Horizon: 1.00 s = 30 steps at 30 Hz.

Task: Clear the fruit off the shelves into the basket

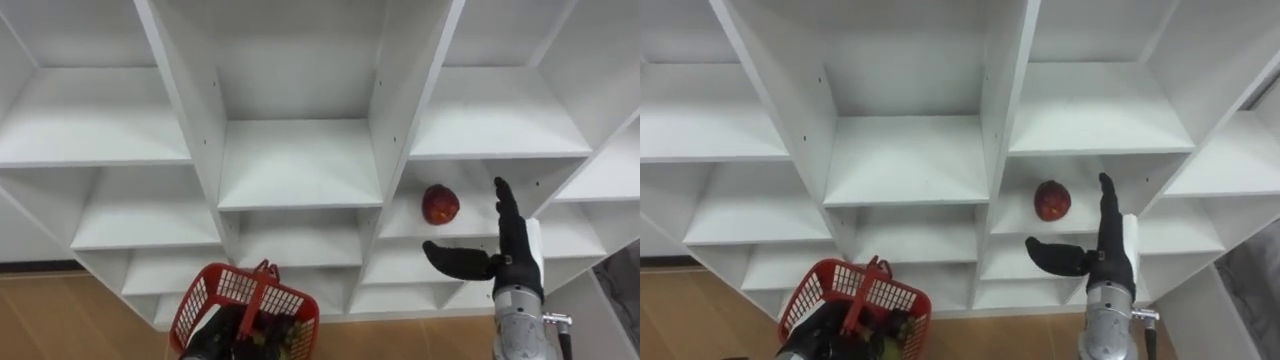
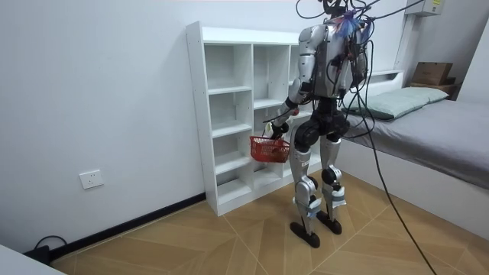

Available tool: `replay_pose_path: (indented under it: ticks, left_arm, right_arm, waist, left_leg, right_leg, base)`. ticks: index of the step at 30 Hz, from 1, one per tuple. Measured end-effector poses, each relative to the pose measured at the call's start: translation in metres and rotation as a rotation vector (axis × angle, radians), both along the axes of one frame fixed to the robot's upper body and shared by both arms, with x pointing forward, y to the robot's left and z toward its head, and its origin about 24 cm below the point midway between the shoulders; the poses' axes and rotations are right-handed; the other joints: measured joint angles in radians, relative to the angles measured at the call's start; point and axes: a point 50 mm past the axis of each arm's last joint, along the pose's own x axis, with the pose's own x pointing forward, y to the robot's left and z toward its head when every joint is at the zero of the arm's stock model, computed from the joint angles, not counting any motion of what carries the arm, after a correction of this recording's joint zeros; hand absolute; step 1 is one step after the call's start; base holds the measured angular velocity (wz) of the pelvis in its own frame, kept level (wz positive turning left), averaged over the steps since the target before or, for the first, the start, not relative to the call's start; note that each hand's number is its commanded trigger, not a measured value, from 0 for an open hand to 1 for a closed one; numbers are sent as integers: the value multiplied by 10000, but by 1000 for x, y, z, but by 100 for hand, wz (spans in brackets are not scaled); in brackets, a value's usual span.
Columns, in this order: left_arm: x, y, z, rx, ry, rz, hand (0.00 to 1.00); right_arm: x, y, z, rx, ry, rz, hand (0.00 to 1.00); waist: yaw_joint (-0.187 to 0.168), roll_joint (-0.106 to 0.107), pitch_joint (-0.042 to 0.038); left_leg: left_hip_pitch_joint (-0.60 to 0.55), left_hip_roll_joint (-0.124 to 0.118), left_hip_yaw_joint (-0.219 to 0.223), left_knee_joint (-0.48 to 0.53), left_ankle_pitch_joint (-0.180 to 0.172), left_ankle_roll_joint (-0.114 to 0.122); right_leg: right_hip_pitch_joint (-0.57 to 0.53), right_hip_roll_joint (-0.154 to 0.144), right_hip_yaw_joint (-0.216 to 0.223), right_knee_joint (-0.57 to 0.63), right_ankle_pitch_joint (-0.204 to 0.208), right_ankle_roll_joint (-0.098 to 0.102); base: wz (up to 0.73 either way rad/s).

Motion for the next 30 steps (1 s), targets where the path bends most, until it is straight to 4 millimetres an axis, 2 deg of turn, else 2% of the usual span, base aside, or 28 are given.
replay_pose_path:
  ticks: [4, 8, 13, 17, 22, 30]
  left_arm:
    - [0, 7, 2, 97, -63, 208, 100]
    - [3, 11, 5, 211, -239, 141, 100]
    - [5, 12, 7, 139, -316, 191, 100]
    - [6, 18, 8, 121, -269, -28, 100]
    - [9, 24, 11, 540, -273, -477, 100]
    - [6, 31, 9, 1013, 132, -672, 100]
  right_arm:
    - [1, -7, 2, -109, -45, -181, 0]
    - [5, -13, 2, -307, 26, -273, 0]
    - [19, -23, 8, -748, -67, -232, 0]
    - [45, -32, 21, -927, -354, -62, 0]
    - [49, -40, 18, -1011, -16, -144, 0]
    - [59, -41, 21, -1041, 119, -229, 0]
  waist:
    - [26, -39, 25]
    - [14, -192, 107]
    - [274, -243, 73]
    - [272, -288, 73]
    - [518, -405, 63]
    - [508, -395, 75]
  left_leg:
    - [-48, -1, -33, 5, -1, -1]
    - [-260, -6, -235, 190, -11, -17]
    - [-629, -2, -264, 315, -10, -18]
    - [-914, -18, -519, 499, -8, -18]
    - [-1289, -38, -702, 689, -8, -19]
    - [-1675, -103, -940, 825, -2, -9]
  right_leg:
    - [-1, -3, -82, 0, 0, 0]
    - [-80, -12, -299, -11, -1, -2]
    - [-407, -13, -336, 30, 7, -15]
    - [-535, -86, -831, 161, 8, -16]
    - [-759, -160, -993, 225, 8, -14]
    - [-1036, -163, -1142, 359, 0, -9]
  base:
    - [1]
    - [13]
    - [4]
    - [19]
    - [15]
    - [8]
